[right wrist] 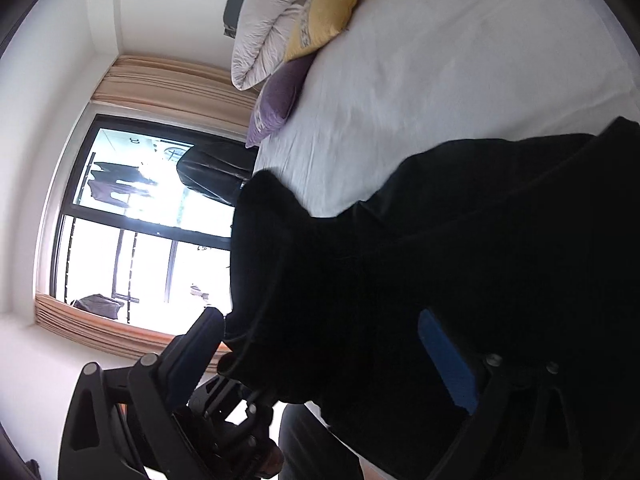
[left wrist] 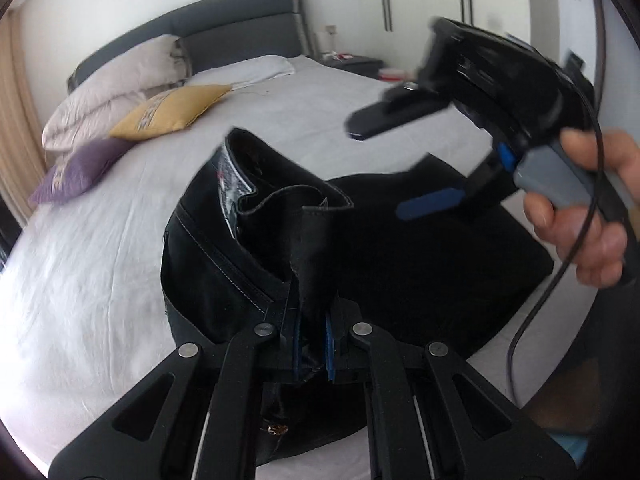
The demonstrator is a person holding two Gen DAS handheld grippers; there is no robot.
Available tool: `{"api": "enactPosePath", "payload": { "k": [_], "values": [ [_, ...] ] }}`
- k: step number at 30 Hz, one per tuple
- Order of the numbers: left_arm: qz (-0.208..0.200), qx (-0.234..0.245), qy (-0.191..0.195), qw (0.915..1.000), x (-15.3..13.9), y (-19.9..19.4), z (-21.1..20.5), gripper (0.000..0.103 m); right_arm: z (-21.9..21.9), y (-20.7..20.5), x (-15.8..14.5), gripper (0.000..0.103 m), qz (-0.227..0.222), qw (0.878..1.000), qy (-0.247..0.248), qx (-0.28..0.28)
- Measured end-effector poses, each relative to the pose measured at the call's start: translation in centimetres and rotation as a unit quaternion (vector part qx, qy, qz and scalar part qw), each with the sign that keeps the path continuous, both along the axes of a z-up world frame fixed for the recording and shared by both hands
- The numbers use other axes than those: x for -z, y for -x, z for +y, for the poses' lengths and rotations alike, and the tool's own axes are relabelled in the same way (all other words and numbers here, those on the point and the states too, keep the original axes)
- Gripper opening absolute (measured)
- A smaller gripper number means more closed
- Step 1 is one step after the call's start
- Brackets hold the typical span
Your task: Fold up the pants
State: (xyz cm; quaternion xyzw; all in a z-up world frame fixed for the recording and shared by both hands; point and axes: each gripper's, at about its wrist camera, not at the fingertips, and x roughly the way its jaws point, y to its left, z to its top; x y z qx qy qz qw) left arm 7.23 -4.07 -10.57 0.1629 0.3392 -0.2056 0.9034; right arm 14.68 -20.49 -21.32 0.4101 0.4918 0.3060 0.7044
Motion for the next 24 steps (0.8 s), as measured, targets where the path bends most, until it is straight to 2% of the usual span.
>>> {"api": "enactPosePath", "payload": {
  "k": [2,5,9,13,15,17,20,22,24],
  "values": [
    [-0.011,0.013,-0.029,0.9994,0.2,0.7,-1.4,0.006,-0.6,-0.1,0.9,0.100,0.015,1.000,-0.005,0.001],
    [-0.015,0.030,-0.046,0.9984,0.1,2.0,-2.4,0.006,-0.7,-0.7,1.5,0.100,0.033,0.999,-0.026,0.001],
    [-0.021,0.040,-0.056,0.9974,-0.4,2.2,-3.1,0.006,0.5,-1.2,0.4,0.100,0.017,0.998,-0.050,-0.020],
    [-0.039,0.061,-0.065,0.9953,-1.5,3.6,-3.6,0.006,2.4,-2.4,-1.2,0.100,0.004,0.998,-0.026,-0.056],
    [-0.056,0.081,-0.083,0.9916,-2.2,4.6,-4.1,0.006,3.2,-3.1,-1.6,0.098,0.004,0.998,-0.006,-0.065],
    [-0.065,0.090,-0.094,0.9893,-2.4,5.4,-3.9,0.006,4.2,-3.7,-2.2,0.074,-0.006,0.996,0.023,-0.088],
    [-0.063,0.096,-0.090,0.9893,-3.4,6.0,-3.8,0.006,4.9,-3.6,-3.4,0.054,-0.026,0.992,0.069,-0.106],
    [-0.067,0.097,-0.091,0.9888,-3.9,6.5,-4.2,0.006,4.3,-3.3,-3.9,0.043,-0.035,0.992,0.072,-0.101],
    [-0.068,0.102,-0.083,0.9890,-4.2,6.7,-4.9,0.006,2.7,-2.5,-4.5,0.037,-0.048,0.992,0.076,-0.086]
  ]
}}
